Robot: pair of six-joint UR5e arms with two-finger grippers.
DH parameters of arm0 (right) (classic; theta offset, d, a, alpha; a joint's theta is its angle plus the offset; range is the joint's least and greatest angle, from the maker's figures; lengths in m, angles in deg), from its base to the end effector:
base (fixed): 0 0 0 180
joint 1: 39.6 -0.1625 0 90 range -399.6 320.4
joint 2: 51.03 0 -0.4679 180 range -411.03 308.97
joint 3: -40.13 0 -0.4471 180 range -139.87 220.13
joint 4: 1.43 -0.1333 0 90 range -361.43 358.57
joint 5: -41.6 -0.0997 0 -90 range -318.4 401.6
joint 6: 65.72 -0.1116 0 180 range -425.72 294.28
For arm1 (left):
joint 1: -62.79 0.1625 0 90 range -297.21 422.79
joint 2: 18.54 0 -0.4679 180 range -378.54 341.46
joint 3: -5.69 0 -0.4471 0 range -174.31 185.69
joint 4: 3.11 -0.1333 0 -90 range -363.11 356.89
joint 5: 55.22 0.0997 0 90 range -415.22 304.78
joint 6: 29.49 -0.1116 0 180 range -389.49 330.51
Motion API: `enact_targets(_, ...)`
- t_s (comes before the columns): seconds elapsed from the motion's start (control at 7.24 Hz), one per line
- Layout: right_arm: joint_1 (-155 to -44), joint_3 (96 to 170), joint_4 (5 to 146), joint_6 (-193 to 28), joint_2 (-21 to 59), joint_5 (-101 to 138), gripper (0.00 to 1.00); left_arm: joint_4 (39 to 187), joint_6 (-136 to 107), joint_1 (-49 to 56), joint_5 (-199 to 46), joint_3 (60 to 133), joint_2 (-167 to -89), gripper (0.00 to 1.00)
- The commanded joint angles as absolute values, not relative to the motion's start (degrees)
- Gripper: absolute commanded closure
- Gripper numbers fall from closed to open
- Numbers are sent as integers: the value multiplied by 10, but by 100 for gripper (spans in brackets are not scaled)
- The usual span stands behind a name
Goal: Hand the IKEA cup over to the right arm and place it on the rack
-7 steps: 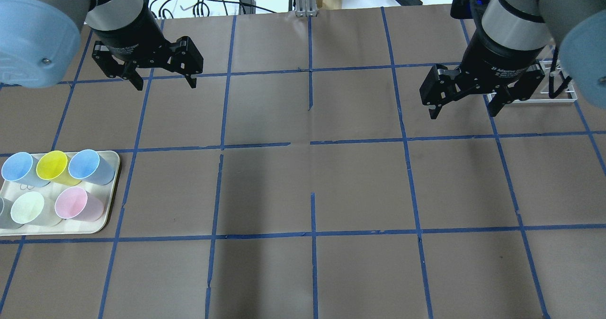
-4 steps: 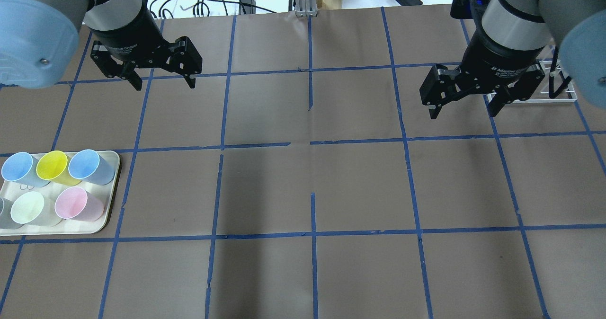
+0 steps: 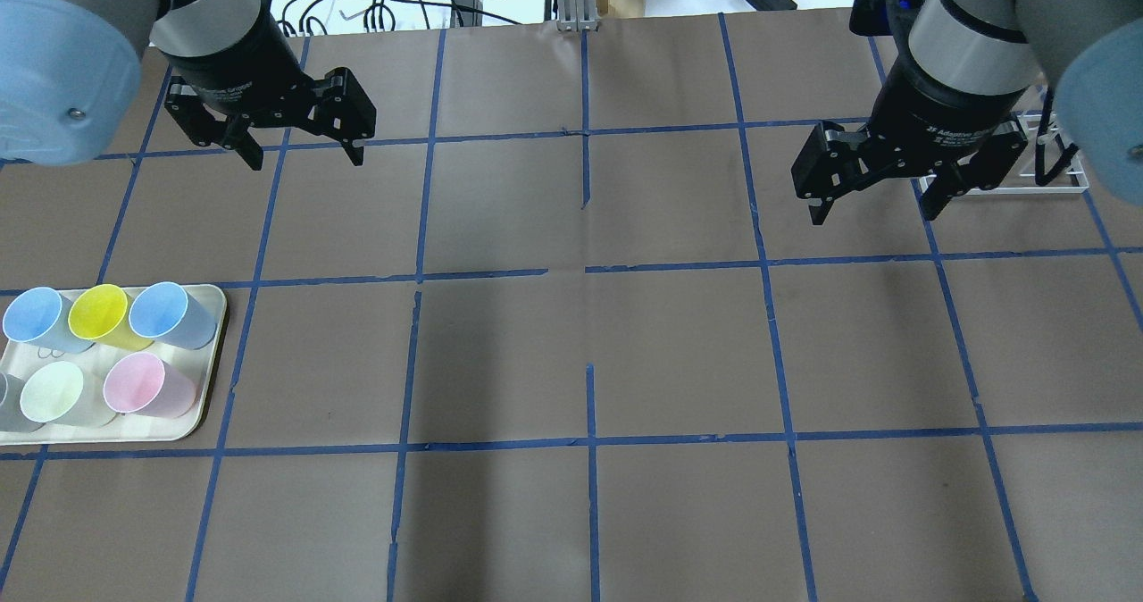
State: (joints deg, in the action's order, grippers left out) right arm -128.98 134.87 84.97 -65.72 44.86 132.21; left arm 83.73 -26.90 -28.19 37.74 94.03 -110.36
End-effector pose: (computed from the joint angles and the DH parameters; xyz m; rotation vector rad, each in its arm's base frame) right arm 0.1268 -0.4952 0.5211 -0.0166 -3.1304 -0.0670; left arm -0.1372 -0.5651 0.5228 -0.0455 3.0901 -0.0834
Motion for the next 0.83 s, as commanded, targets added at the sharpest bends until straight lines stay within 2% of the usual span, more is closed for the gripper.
enact_targets(0.0,-1290,1349,850,-656,449,1322,0,838,-285,-244,379,939,-1103,0)
enact_targets(0.41,-1290,1349,850,-657,449,1322,0,871,-414,-139,379,939,-1099,0)
enact_targets(0.69,-1290,1349,850,-658,449,1322,0,875,-538,-34,379,941,-1113,0)
